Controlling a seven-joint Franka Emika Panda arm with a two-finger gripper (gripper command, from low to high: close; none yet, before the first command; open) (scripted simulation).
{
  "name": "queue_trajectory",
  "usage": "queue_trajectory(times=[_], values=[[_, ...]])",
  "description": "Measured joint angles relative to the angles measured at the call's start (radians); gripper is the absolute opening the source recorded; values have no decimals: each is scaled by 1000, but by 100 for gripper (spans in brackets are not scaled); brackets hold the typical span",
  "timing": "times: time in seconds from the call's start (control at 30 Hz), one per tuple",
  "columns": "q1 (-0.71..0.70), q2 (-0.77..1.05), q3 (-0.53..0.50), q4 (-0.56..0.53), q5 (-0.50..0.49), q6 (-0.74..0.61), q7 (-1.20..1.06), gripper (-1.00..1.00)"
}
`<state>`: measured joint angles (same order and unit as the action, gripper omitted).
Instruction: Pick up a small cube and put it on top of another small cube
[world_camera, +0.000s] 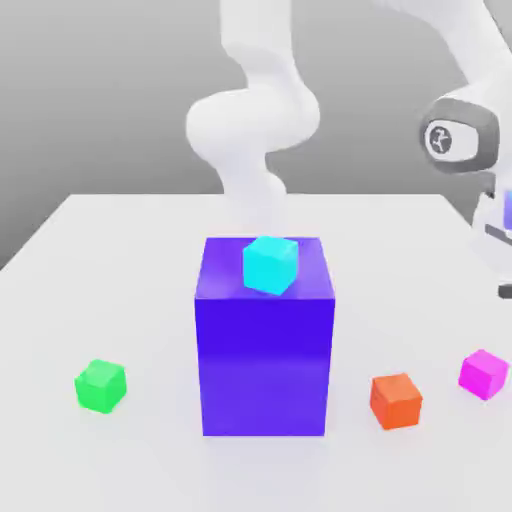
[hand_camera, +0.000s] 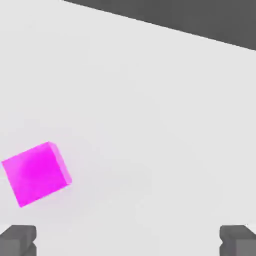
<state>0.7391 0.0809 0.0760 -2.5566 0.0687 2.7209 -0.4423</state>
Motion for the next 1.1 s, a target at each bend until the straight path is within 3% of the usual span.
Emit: queue_trajectory(times=[0.13, 0.27, 0.3, 0.53, 0.7, 1.1], values=[[43, 119, 9, -24, -110, 68, -54, 0], [72, 261, -19, -1, -154, 179, -38, 0], [77, 293, -24, 5, -158, 204, -35, -100], [79, 299, -26, 6, -160, 206, -33, -100], [59, 141, 1, -25, -124, 80, -61, -100], [-175, 92, -151, 24, 169, -32, 30, -100]])
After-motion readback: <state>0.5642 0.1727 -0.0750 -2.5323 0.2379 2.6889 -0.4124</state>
